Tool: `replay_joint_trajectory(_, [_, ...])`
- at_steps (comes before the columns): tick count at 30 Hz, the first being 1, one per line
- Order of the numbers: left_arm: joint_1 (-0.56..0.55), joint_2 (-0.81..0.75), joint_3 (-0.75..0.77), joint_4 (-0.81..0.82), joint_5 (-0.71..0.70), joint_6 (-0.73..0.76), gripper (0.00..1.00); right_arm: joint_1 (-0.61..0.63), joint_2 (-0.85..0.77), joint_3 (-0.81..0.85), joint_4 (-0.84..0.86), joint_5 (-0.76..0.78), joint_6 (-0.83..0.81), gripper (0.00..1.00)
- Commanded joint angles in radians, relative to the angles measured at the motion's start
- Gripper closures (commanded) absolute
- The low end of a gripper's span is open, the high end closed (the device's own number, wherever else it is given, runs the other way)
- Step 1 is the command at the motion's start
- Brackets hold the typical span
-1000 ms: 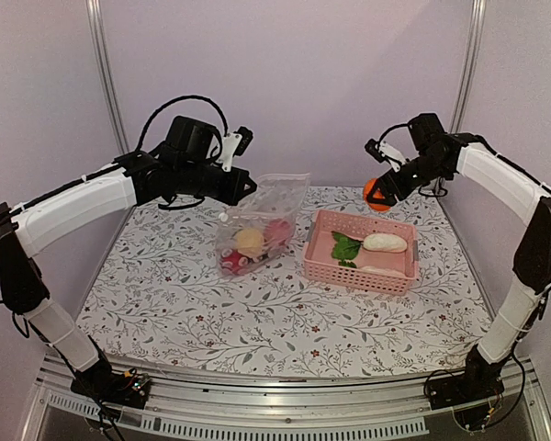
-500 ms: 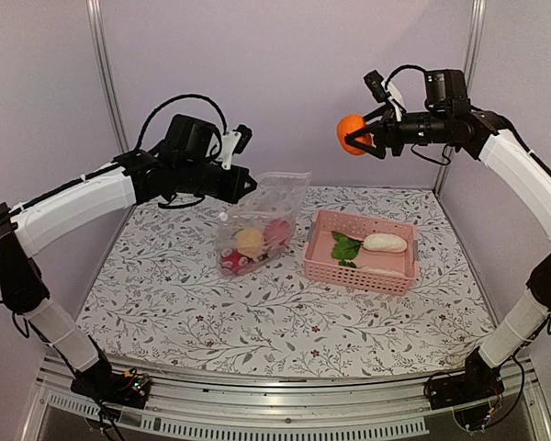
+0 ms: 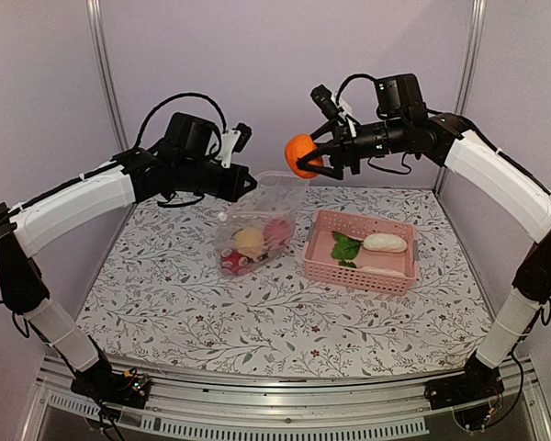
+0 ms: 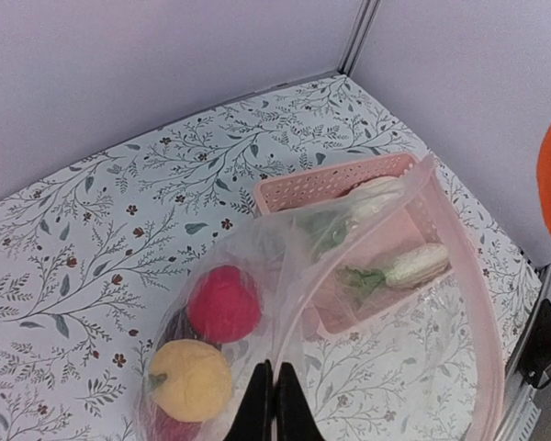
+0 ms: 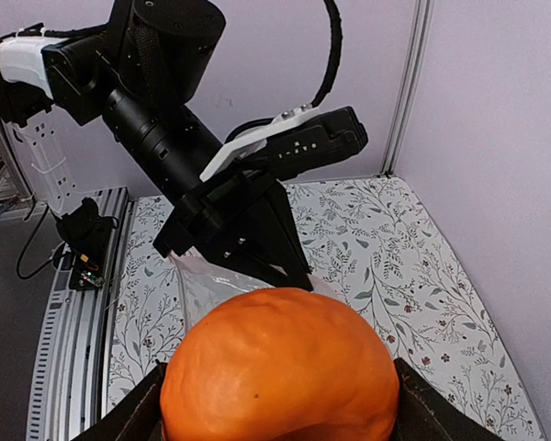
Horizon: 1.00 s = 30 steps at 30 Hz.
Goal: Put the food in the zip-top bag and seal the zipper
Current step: Place the fake vegetable in the zipper food storage bag.
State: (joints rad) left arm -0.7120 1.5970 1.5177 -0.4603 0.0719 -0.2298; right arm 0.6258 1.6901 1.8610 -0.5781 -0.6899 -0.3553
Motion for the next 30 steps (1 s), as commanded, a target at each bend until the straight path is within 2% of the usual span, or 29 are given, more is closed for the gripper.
replay_joint_trajectory(1, [0.006,-0.007,0.021,-0.024,0.013,-0.011,1.0,0.06,0.058,0.026,0.026,0.025,-0.044,0.4])
replay_joint_trajectory(8, [0.005,-0.013,0.022,-0.039,0.006,-0.004,1.0,0.101,0.138,0.026,0.056,0.062,-0.067,0.37])
replay_joint_trajectory(16, [0.004,-0.012,0.018,-0.04,-0.004,0.006,1.0,0.12,0.179,0.02,0.04,0.159,-0.091,0.15])
replay_joint_trajectory(22, [0.005,0.001,0.022,-0.034,0.0,0.011,1.0,0.123,0.166,0.015,0.023,0.154,-0.105,0.09])
replay_joint_trajectory(30, [0.004,0.009,0.025,-0.032,0.002,0.015,1.0,0.123,0.115,-0.006,0.02,0.154,-0.105,0.09])
